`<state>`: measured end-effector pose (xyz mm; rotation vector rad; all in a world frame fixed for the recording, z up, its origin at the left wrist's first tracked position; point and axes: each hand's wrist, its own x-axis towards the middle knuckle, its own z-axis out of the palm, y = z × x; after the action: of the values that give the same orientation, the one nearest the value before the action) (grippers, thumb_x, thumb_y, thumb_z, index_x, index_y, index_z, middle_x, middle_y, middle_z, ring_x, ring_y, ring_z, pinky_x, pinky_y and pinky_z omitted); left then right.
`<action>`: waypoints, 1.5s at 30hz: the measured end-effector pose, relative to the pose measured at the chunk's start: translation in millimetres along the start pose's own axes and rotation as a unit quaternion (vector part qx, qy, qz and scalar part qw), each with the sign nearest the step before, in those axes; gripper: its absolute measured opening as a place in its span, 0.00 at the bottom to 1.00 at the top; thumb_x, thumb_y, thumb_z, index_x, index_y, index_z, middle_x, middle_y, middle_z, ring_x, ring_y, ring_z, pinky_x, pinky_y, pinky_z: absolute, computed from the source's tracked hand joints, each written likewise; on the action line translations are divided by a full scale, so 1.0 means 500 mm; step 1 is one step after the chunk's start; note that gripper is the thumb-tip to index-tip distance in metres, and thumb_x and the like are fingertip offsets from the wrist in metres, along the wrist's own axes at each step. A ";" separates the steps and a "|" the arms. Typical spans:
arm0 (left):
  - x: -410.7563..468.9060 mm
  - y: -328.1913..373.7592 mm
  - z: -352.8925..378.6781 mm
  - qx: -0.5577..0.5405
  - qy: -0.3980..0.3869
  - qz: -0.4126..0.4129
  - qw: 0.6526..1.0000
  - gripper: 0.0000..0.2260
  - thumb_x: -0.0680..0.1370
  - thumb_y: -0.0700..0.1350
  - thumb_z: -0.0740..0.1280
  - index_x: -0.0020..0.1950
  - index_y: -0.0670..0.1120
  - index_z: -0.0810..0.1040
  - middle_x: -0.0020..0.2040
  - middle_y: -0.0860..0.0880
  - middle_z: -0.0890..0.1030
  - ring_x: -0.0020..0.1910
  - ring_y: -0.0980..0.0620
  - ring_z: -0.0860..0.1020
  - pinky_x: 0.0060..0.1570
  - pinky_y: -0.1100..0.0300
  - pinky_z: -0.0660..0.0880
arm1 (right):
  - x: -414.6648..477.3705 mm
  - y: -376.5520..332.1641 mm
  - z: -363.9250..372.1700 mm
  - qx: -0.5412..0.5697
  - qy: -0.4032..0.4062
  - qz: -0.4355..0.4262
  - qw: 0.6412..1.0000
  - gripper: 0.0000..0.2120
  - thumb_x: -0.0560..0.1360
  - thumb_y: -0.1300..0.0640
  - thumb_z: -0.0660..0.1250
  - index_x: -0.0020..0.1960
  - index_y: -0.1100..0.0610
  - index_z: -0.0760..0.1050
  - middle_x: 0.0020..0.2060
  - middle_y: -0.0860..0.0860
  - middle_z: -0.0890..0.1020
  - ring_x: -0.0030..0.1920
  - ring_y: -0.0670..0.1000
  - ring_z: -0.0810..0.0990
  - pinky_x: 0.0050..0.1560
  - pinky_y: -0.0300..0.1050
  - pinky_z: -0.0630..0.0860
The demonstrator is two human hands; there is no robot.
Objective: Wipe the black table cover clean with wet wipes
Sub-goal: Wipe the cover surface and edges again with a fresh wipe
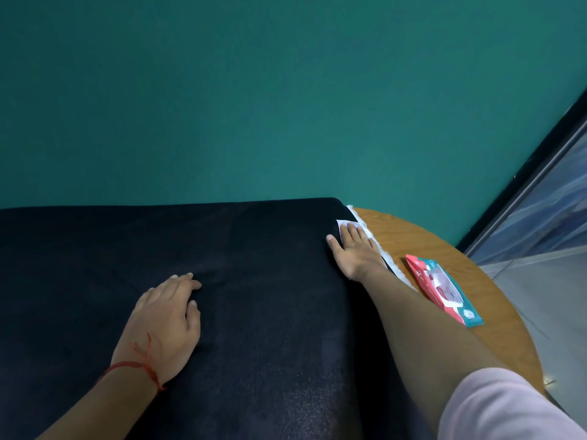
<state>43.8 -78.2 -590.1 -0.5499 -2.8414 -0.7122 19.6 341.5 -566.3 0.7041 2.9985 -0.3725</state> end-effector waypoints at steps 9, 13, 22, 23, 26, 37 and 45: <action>0.002 0.002 -0.002 0.011 -0.009 0.000 1.000 0.16 0.83 0.46 0.59 0.71 0.51 0.75 0.75 0.53 0.74 0.79 0.51 0.67 0.79 0.46 0.62 | -0.091 0.023 0.003 -0.011 -0.002 -0.010 1.000 0.40 0.82 0.29 0.38 0.87 0.49 0.43 0.86 0.46 0.42 0.84 0.47 0.36 0.84 0.53 0.39; 0.007 0.000 -0.001 0.016 -0.013 0.001 1.000 0.17 0.83 0.46 0.59 0.72 0.50 0.74 0.75 0.52 0.74 0.79 0.50 0.67 0.79 0.45 0.62 | -0.140 0.036 0.003 -0.015 -0.011 -0.024 1.000 0.38 0.83 0.30 0.39 0.87 0.50 0.42 0.86 0.45 0.41 0.84 0.46 0.35 0.84 0.53 0.38; 0.004 0.005 -0.004 0.029 -0.019 0.000 0.999 0.17 0.83 0.46 0.59 0.71 0.49 0.74 0.75 0.50 0.74 0.78 0.48 0.67 0.78 0.44 0.63 | -0.252 0.068 0.014 -0.029 -0.053 -0.052 0.997 0.38 0.83 0.29 0.39 0.87 0.48 0.39 0.85 0.43 0.37 0.83 0.44 0.32 0.83 0.52 0.35; 0.004 0.007 -0.004 0.029 -0.019 0.000 0.999 0.17 0.83 0.46 0.59 0.72 0.49 0.74 0.75 0.50 0.74 0.78 0.48 0.67 0.78 0.44 0.63 | -0.265 0.067 0.015 -0.027 -0.057 -0.057 0.996 0.39 0.83 0.29 0.39 0.87 0.47 0.38 0.85 0.43 0.37 0.82 0.44 0.31 0.83 0.52 0.35; 0.008 0.004 -0.004 0.031 -0.021 -0.002 0.999 0.17 0.83 0.46 0.59 0.72 0.49 0.74 0.75 0.49 0.74 0.79 0.48 0.67 0.78 0.44 0.63 | -0.304 0.056 0.023 -0.024 -0.072 -0.082 0.994 0.40 0.81 0.27 0.39 0.86 0.46 0.37 0.84 0.42 0.35 0.82 0.43 0.29 0.83 0.52 0.35; 0.005 0.009 -0.006 0.039 -0.034 -0.001 0.999 0.17 0.84 0.46 0.58 0.72 0.48 0.74 0.75 0.48 0.74 0.79 0.46 0.66 0.78 0.43 0.62 | -0.474 -0.019 0.025 -0.050 -0.123 -0.185 0.974 0.41 0.82 0.27 0.42 0.86 0.48 0.36 0.84 0.43 0.34 0.82 0.44 0.29 0.83 0.51 0.35; 0.003 0.008 -0.010 0.035 -0.023 0.005 0.999 0.16 0.83 0.45 0.59 0.70 0.46 0.76 0.72 0.47 0.77 0.77 0.45 0.70 0.76 0.42 0.65 | -0.618 -0.082 0.037 -0.038 -0.167 -0.267 0.948 0.43 0.82 0.26 0.46 0.86 0.47 0.35 0.84 0.43 0.32 0.80 0.42 0.26 0.83 0.53 0.34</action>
<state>44.6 -76.7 -583.9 -0.5771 -2.8904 -0.6027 278.1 167.3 -546.3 -0.1819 2.8006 -0.3430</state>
